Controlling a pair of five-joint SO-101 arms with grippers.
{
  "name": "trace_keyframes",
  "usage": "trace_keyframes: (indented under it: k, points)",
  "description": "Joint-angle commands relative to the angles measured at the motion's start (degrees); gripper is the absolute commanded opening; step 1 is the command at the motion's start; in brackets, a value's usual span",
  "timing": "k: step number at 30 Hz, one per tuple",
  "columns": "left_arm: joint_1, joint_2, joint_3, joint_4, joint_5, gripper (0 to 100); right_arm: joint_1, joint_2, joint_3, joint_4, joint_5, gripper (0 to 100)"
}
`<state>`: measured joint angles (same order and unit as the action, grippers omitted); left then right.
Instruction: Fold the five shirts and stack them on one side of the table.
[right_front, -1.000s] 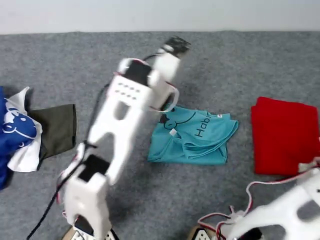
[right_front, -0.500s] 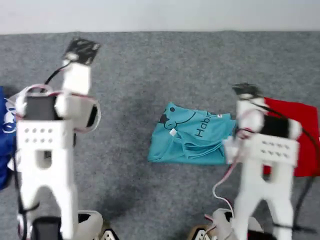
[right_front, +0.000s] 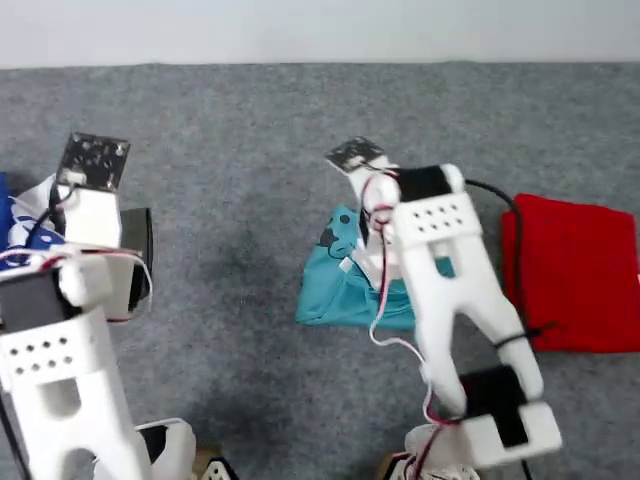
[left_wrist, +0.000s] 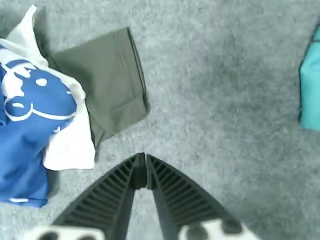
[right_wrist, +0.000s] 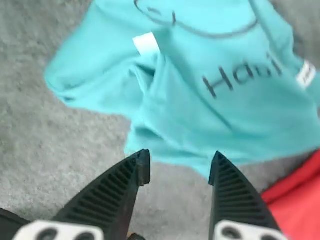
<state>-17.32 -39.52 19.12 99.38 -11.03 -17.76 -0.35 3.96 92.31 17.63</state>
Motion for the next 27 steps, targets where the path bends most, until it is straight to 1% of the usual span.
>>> trace_keyframes:
  k: [1, 6, 15, 17, 19, 21, 27]
  points:
    - [-0.26, -3.78, 2.24, 1.05, -0.53, 0, -2.33, 4.53, -7.12, 0.04, -0.53, 21.0]
    - [-0.09, -6.07, 5.32, 0.88, -0.53, 0, -4.97, 10.24, -10.55, 0.13, -0.53, 21.0]
    - [-0.26, -6.33, 8.31, -1.49, -0.53, 0, -7.08, 17.71, -11.08, 0.92, -0.53, 20.6]
    - [-0.26, -6.33, 8.22, -1.58, -0.53, 0, -6.64, 18.86, -10.99, 1.01, 1.49, 16.8]
    - [-0.26, -6.33, 8.22, -1.93, -0.53, 0, -6.11, 19.38, -10.99, 1.01, 5.98, 8.2]
    - [-0.26, -6.33, 8.31, -2.02, -0.53, 0, -5.23, 19.38, -10.99, 1.71, 8.09, 1.2]
    - [-0.26, -6.33, 8.22, -2.02, -0.53, 0, -0.31, 19.47, -11.08, 8.13, 13.01, 1.0]
